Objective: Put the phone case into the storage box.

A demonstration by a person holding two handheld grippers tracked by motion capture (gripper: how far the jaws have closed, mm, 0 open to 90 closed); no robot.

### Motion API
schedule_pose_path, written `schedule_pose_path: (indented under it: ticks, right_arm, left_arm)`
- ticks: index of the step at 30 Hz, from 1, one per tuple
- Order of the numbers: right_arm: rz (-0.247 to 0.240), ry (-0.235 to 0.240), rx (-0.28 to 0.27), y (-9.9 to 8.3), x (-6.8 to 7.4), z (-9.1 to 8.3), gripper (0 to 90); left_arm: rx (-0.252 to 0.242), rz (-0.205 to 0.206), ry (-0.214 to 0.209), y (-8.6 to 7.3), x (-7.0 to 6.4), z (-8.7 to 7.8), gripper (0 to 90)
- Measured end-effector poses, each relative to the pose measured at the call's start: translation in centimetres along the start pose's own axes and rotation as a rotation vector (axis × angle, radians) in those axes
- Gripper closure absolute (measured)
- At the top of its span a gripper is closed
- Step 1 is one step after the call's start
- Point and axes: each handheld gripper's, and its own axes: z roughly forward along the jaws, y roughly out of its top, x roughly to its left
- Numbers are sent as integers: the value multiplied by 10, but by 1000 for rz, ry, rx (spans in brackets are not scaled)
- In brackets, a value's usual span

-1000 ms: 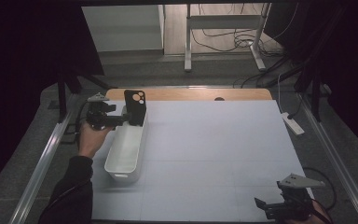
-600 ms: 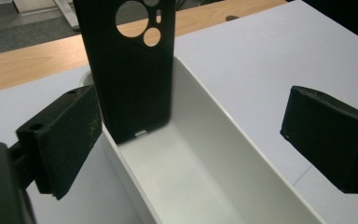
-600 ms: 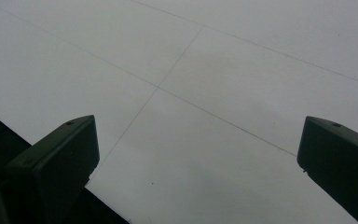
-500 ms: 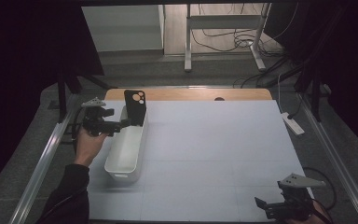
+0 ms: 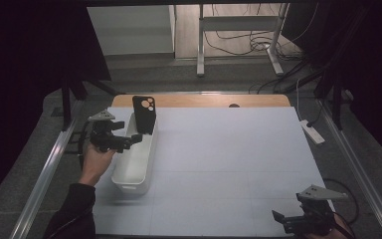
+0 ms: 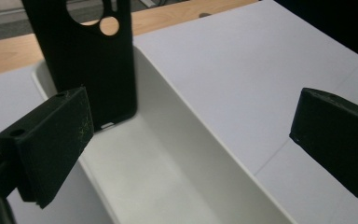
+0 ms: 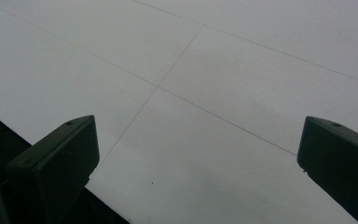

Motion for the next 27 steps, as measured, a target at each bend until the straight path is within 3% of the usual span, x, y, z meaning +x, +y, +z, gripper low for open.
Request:
schedule_pose_path:
  ticks: [15,27]
  right_arm:
    - [6,1,0,0,-1,0,0]
    - [4,5,4,0,0,0,0]
  left_arm:
    - [6,49,5,-12,-18,-11,0]
    - [18,65,11,-26,-31,-15,0]
